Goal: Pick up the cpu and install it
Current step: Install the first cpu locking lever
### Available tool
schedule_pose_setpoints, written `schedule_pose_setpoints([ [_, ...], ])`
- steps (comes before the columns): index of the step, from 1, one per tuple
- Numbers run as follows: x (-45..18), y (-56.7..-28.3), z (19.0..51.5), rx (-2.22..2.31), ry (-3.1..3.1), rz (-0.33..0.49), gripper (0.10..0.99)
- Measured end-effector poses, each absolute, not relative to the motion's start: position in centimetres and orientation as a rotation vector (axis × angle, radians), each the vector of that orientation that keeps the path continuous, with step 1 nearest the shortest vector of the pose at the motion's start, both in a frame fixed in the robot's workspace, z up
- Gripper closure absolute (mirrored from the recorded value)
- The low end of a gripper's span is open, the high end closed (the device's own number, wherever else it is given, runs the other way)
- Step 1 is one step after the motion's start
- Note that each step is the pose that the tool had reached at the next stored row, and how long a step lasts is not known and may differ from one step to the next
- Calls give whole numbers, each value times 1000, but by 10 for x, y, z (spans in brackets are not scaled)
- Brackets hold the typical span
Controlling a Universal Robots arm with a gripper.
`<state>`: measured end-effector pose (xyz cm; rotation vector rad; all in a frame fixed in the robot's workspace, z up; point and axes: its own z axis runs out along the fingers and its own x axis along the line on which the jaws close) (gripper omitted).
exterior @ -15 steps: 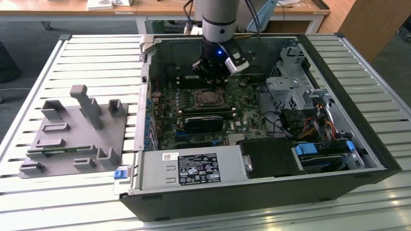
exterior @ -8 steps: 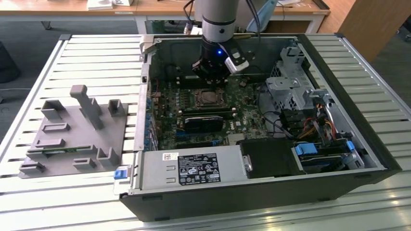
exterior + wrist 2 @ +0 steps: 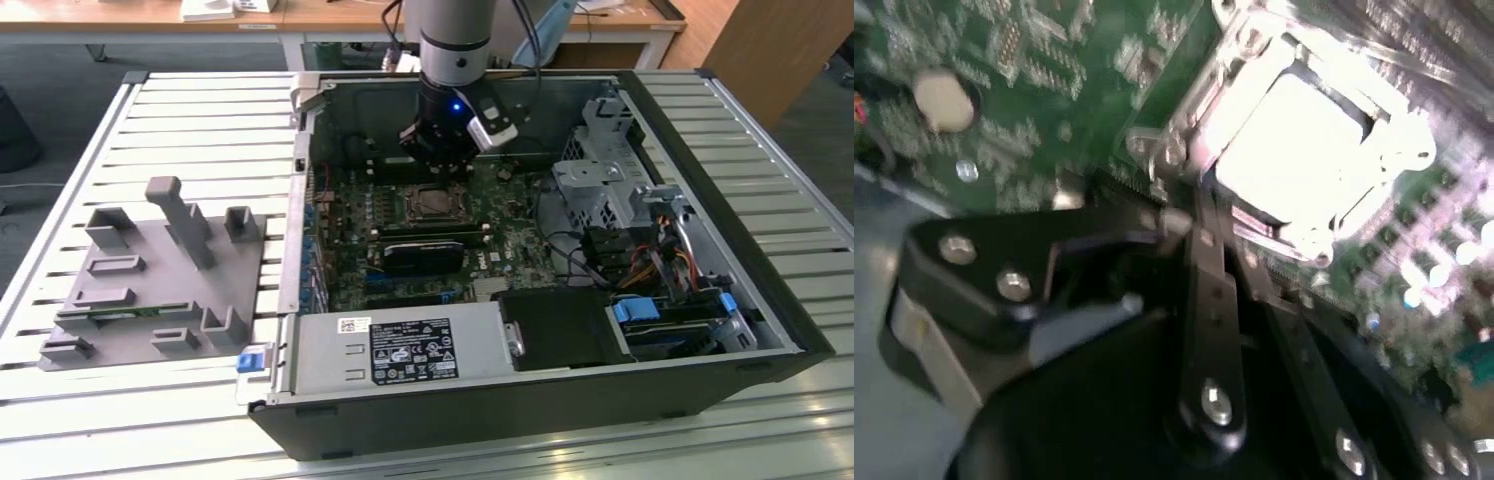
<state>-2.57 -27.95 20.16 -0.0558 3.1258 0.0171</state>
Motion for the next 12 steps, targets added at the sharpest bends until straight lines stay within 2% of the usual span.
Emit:
schedule_pose_setpoints([
  [12,-26,-279,201,-56,3127,-42,980],
])
